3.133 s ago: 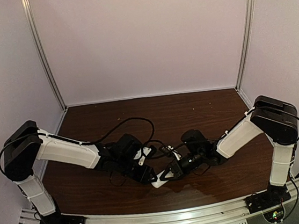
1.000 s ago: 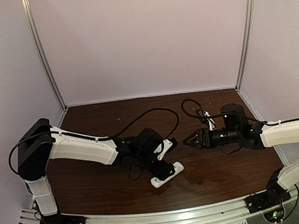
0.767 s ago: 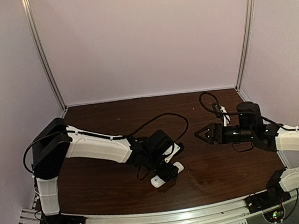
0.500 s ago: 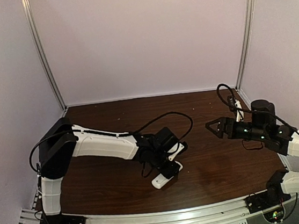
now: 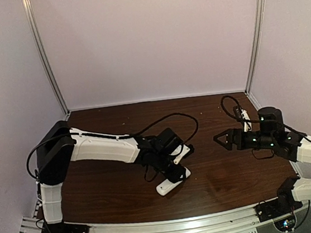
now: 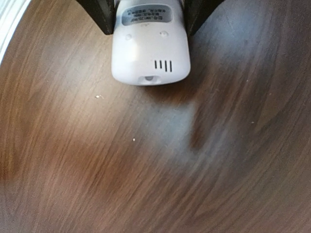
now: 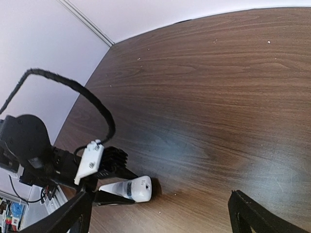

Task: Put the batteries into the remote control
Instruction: Place the remote control at the center of the board, then pass from the left arm to the right

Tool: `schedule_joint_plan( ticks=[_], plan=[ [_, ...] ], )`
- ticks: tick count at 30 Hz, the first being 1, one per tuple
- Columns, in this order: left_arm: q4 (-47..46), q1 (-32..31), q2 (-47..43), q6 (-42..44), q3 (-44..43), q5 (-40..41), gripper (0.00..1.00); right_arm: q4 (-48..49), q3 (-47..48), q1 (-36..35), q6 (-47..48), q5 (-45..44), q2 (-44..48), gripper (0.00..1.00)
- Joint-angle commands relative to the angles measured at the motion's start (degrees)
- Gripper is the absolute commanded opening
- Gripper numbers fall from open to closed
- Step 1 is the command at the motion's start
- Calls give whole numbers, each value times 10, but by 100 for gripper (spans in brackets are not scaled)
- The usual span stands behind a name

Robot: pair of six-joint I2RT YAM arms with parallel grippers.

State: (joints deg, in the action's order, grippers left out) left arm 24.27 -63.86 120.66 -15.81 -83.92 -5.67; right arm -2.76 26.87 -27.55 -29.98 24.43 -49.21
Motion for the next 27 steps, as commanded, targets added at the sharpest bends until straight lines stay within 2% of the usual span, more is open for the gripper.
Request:
schedule_joint_plan(
  ticks=[1, 4, 8, 12, 18, 27],
  plan=[
    [-104, 26, -99, -13, 46, -70, 35, 33, -19, 4, 24, 45, 8, 100],
    [-158, 36, -154, -10, 65, -95, 35, 86, -34, 4, 18, 83, 20, 100],
    [-258, 54, -219, -33, 91, -160, 36, 217, -65, -2, -33, 179, 10, 96],
    [-350, 59, -251, -61, 111, -211, 36, 290, -61, -29, -49, 211, -5, 95],
    [-477, 59, -264, -120, 142, -270, 36, 327, -24, -95, -24, 205, -28, 95],
    [-559, 59, -259, -161, 170, -311, 36, 366, 39, -147, -16, 205, -117, 91]
  ],
)
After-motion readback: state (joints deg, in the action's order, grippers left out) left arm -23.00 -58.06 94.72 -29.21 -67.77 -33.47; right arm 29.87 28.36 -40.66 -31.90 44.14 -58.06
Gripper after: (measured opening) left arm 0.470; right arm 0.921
